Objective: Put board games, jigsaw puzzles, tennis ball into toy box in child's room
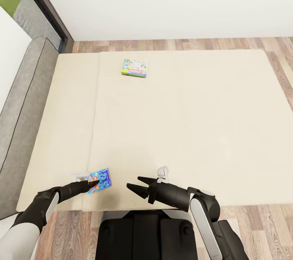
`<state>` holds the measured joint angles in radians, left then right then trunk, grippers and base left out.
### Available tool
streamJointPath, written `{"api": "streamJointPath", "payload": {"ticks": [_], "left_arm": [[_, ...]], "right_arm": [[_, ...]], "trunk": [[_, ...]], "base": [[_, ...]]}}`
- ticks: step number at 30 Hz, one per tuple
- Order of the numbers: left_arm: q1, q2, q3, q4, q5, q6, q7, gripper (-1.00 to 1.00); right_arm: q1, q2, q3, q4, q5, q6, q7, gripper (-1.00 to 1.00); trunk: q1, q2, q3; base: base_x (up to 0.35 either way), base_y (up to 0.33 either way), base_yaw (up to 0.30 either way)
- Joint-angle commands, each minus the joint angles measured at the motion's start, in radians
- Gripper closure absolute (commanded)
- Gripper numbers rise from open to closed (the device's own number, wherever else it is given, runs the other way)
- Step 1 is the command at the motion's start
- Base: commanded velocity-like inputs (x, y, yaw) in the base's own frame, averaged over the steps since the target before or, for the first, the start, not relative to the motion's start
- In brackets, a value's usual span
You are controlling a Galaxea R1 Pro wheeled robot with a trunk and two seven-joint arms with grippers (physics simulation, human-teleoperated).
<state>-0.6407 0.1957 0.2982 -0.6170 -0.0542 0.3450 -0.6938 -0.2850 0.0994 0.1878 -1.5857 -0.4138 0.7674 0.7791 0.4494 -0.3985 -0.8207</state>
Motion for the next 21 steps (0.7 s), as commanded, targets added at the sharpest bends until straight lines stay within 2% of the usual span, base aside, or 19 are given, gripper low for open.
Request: {"api": "streamJointPath", "payload": {"ticks": [1,12,21], "left_arm": [[0.0,-0.001,0.006,-0.001,-0.006,0.008,-0.007,-1.0],[0.0,-0.001,0.006,-0.001,-0.006,0.008,-0.007,-1.0],[0.0,-0.001,0.006,-0.001,-0.006,0.008,-0.007,-1.0]], "right_arm": [[0.0,0.0,-0.001,0.0,-0.003,0.006,0.001,-1.0],[0.0,0.0,-0.001,0.0,-0.003,0.006,0.0,-1.0],[0.0,0.0,-0.001,0.0,-0.003,0.006,0.001,-1.0]], "trunk": [[0.001,-0.002,-0.001],[0.001,-0.002,-0.001],[0.001,-0.002,-0.001]], "base": [[0.0,0.0,0.0],[0.0,-0.006,0.0],[0.0,-0.146,0.0]]}}
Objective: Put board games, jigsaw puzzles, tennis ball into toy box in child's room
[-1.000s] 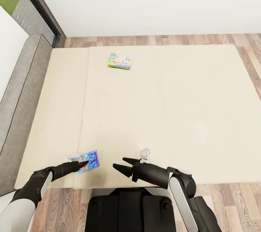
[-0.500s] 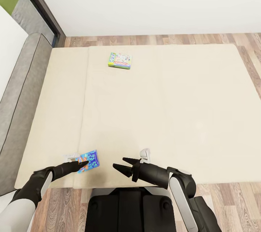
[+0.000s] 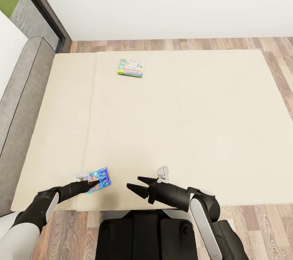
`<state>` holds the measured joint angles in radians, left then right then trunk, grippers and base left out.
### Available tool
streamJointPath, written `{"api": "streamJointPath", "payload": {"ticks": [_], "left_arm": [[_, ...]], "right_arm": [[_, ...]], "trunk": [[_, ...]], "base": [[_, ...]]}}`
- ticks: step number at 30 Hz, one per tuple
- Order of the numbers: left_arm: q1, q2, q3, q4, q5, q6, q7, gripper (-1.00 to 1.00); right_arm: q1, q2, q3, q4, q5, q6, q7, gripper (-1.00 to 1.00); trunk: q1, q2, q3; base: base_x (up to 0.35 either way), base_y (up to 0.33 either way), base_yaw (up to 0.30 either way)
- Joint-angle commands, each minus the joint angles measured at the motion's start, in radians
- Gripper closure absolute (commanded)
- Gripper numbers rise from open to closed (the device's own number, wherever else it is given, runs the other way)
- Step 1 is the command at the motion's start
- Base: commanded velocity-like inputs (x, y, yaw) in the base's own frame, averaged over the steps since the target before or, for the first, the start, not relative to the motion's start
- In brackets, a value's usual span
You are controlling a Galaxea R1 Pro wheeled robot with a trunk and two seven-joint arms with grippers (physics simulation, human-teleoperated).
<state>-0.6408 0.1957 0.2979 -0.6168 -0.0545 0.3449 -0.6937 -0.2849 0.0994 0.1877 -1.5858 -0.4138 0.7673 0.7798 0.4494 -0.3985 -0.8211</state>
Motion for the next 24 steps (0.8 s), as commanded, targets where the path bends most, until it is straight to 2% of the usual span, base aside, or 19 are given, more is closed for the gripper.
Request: {"api": "streamJointPath", "payload": {"ticks": [1,24], "left_arm": [[0.0,-0.001,0.006,-0.001,-0.005,0.008,-0.007,-1.0],[0.0,-0.001,0.006,-0.001,-0.005,0.008,-0.007,-1.0]], "right_arm": [[0.0,0.0,-0.001,0.0,-0.003,0.006,0.0,-1.0],[0.0,0.0,-0.001,0.0,-0.003,0.006,0.001,-1.0]], "trunk": [[0.001,-0.002,-0.001],[0.001,-0.002,-0.001]], "base": [[0.0,-0.055,0.0],[0.0,-0.006,0.0]]}}
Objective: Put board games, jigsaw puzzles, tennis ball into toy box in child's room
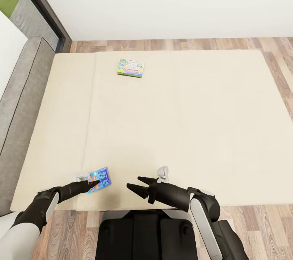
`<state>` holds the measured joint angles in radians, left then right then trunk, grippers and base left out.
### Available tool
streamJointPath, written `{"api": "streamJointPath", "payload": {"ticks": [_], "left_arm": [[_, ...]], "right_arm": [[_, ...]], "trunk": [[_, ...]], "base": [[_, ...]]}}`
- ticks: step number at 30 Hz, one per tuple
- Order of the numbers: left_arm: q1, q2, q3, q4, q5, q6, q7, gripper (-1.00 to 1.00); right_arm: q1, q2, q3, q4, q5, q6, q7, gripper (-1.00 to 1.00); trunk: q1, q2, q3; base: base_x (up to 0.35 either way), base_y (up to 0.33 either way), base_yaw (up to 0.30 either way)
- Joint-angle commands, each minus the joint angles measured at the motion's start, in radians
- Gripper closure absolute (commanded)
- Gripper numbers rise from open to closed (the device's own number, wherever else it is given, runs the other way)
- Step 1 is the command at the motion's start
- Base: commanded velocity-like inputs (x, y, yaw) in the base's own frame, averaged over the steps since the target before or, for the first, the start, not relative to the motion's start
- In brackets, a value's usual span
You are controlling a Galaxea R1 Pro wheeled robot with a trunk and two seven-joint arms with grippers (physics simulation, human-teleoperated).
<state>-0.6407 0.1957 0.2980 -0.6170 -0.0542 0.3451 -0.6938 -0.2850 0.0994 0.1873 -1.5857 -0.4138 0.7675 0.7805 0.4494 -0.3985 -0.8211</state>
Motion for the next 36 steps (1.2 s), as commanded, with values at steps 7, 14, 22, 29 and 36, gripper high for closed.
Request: {"api": "streamJointPath", "payload": {"ticks": [7,14,22,29,36], "left_arm": [[0.0,-0.001,0.006,-0.002,-0.006,0.008,-0.007,-1.0],[0.0,-0.001,0.006,-0.003,-0.006,0.008,-0.007,-1.0],[0.0,-0.001,0.006,-0.003,-0.006,0.008,-0.007,-1.0],[0.0,-0.001,0.006,-0.003,-0.006,0.008,-0.007,-1.0],[0.0,-0.001,0.006,-0.003,-0.006,0.009,-0.007,-1.0]], "right_arm": [[0.0,0.0,0.0,0.0,-0.003,0.006,0.0,-1.0],[0.0,0.0,0.0,0.0,-0.003,0.006,-0.003,-1.0],[0.0,0.0,0.0,0.0,-0.003,0.007,-0.006,-1.0],[0.0,0.0,0.0,0.0,-0.003,0.007,-0.006,-1.0],[0.0,0.0,0.0,0.0,-0.003,0.007,-0.006,-1.0]], "trunk": [[0.001,-0.002,-0.001],[0.001,-0.002,-0.001],[0.001,-0.002,-0.001],[0.001,-0.002,-0.001],[0.001,-0.002,-0.001]], "base": [[0.0,-0.144,0.0],[0.0,-0.037,0.0],[0.0,-0.141,0.0],[0.0,-0.08,0.0],[0.0,-0.151,0.0]]}}
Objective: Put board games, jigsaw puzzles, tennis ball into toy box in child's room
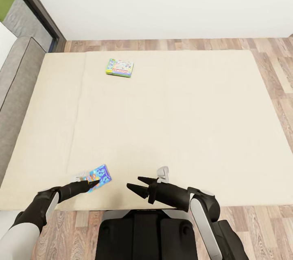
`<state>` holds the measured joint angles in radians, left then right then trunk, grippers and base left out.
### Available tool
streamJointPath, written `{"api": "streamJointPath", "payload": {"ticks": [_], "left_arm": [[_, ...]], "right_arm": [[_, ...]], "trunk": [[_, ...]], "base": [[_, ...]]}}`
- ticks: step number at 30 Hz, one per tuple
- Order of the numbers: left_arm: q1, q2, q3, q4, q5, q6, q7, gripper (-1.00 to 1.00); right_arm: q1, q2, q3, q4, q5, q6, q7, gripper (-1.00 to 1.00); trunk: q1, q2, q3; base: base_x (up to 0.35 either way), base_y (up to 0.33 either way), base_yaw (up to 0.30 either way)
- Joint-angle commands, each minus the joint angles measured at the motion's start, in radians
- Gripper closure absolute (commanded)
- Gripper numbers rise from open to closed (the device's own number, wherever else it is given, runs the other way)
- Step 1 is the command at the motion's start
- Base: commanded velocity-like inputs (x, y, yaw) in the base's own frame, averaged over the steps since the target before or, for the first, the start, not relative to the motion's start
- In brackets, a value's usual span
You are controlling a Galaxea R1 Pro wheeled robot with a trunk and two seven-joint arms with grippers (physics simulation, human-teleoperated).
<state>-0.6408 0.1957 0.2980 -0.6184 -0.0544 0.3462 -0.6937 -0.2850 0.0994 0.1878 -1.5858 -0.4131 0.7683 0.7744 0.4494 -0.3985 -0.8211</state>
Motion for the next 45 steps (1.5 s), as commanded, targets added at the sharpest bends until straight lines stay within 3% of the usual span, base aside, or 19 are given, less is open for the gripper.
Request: {"api": "streamJointPath", "payload": {"ticks": [1,24,37,45], "left_arm": [[0.0,-0.001,0.006,-0.001,-0.005,0.008,-0.007,-1.0],[-0.006,0.004,0.042,-0.003,0.007,0.023,-0.005,-1.0],[-0.019,-0.001,0.047,-0.003,0.011,0.022,0.072,-1.0],[-0.021,-0.019,0.046,-0.003,0.011,0.021,0.109,-1.0]], "right_arm": [[0.0,0.0,-0.001,0.0,-0.003,0.006,0.0,-1.0],[-0.002,0.001,0.0,0.001,0.002,0.005,0.0,-1.0],[-0.002,0.001,0.0,0.001,0.002,0.005,0.0,-1.0],[-0.002,0.001,-0.001,0.001,0.002,0.005,0.0,-1.0]], "trunk": [[0.001,-0.002,-0.001],[0.001,-0.002,-0.001],[0.001,-0.002,-0.001],[0.001,-0.002,-0.001]], "base": [[0.0,-0.056,0.0],[0.0,-0.006,0.0],[0.0,0.0,0.0],[0.0,0.0,0.0]]}}
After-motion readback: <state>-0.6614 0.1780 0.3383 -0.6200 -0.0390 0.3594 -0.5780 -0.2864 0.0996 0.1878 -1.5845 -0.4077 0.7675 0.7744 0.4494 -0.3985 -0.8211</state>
